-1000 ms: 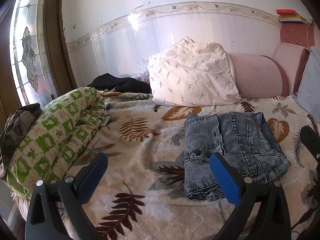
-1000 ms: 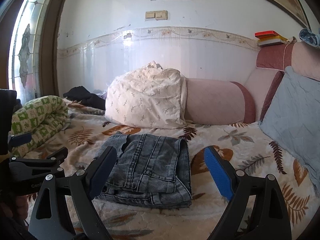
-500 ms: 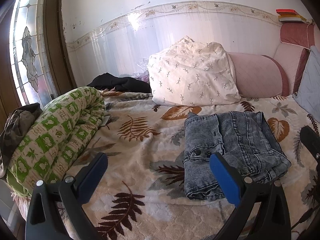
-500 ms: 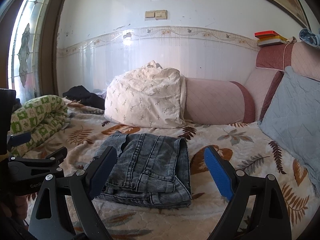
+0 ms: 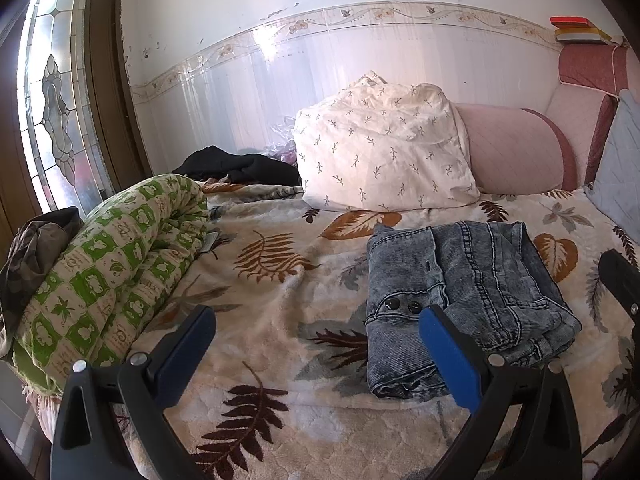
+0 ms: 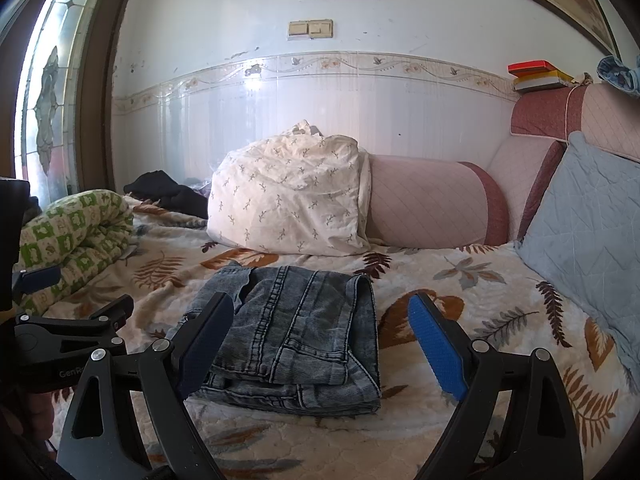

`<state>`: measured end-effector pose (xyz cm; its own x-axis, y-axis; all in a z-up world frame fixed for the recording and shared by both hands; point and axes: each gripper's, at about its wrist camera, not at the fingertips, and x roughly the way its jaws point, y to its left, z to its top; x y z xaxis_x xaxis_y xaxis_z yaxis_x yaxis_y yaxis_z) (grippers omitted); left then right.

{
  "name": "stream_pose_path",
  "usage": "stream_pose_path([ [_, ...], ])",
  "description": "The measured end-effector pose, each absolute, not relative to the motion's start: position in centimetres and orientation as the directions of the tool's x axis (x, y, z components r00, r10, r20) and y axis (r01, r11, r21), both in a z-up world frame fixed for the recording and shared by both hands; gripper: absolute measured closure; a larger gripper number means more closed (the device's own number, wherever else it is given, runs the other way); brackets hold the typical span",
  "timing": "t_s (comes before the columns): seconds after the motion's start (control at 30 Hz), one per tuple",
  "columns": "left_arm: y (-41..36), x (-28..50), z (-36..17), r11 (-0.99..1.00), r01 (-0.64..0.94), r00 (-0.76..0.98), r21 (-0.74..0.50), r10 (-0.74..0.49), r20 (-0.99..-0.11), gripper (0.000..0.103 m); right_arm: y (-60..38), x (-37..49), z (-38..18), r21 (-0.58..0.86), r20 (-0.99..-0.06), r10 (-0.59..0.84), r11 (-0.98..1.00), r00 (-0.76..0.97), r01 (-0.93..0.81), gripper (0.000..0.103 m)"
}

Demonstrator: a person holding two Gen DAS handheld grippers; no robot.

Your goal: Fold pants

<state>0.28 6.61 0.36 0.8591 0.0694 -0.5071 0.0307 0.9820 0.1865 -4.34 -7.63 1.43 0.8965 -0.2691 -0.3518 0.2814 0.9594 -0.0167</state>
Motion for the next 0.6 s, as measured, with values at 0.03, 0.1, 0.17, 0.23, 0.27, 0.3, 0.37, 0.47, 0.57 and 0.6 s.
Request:
stream_pose_path([
  [0.03, 6.6, 0.27, 0.37, 0.982, 0.029, 0.859, 0.187, 0.071, -0.507, 0.0, -7.63, -4.33, 1.42, -0.018, -0.353, -0.269, 0.959, 0.896, 0.281, 0.014],
  [0.1, 6.6, 0.26, 0.36, 0.982, 0.031, 0.859, 0.187, 0.069, -0.508, 0.0, -7.72, -4.28, 1.41, -0.019, -0.356, -0.27, 0.959, 0.895, 0.282, 0.014],
  [0.17, 6.62, 0.31, 0.35, 0.982, 0.032, 0.858, 0.188, 0.07, -0.508, 0.0, -7.69, -4.27, 1.33, -0.019, -0.358, -0.27, 0.959, 0.894, 0.282, 0.014],
  [0.23, 6.62, 0.31, 0.35, 0.982, 0.032, 0.858, 0.187, 0.069, -0.508, 0.0, -7.69, -4.3, 1.31, -0.02, -0.357, -0.271, 0.959, 0.894, 0.283, 0.014],
  [0.27, 6.63, 0.31, 0.36, 0.982, 0.031, 0.859, 0.187, 0.069, -0.508, 0.0, -7.67, -4.29, 1.3, -0.019, -0.358, -0.271, 0.959, 0.894, 0.283, 0.014],
  [0.3, 6.67, 0.36, 0.34, 0.982, 0.032, 0.859, 0.186, 0.068, -0.508, 0.0, -7.67, -4.29, 1.3, -0.018, -0.358, -0.27, 0.959, 0.894, 0.282, 0.014],
  [0.37, 6.66, 0.36, 0.31, 0.982, 0.032, 0.858, 0.187, 0.069, -0.509, 0.0, -7.66, -4.28, 1.3, -0.02, -0.358, -0.27, 0.959, 0.894, 0.282, 0.014],
  [0.47, 6.63, 0.35, 0.33, 0.982, 0.035, 0.858, 0.186, 0.066, -0.509, 0.0, -7.64, -4.28, 1.29, -0.019, -0.358, -0.27, 0.959, 0.894, 0.282, 0.014],
  [0.57, 6.71, 0.38, 0.27, 0.982, 0.036, 0.858, 0.186, 0.065, -0.51, 0.0, -7.61, -4.27, 1.3, -0.02, -0.358, -0.272, 0.959, 0.893, 0.283, 0.014],
  [0.6, 6.75, 0.39, 0.25, 0.982, 0.036, 0.857, 0.185, 0.065, -0.511, 0.0, -7.63, -4.28, 1.31, -0.019, -0.358, -0.271, 0.959, 0.894, 0.283, 0.014],
])
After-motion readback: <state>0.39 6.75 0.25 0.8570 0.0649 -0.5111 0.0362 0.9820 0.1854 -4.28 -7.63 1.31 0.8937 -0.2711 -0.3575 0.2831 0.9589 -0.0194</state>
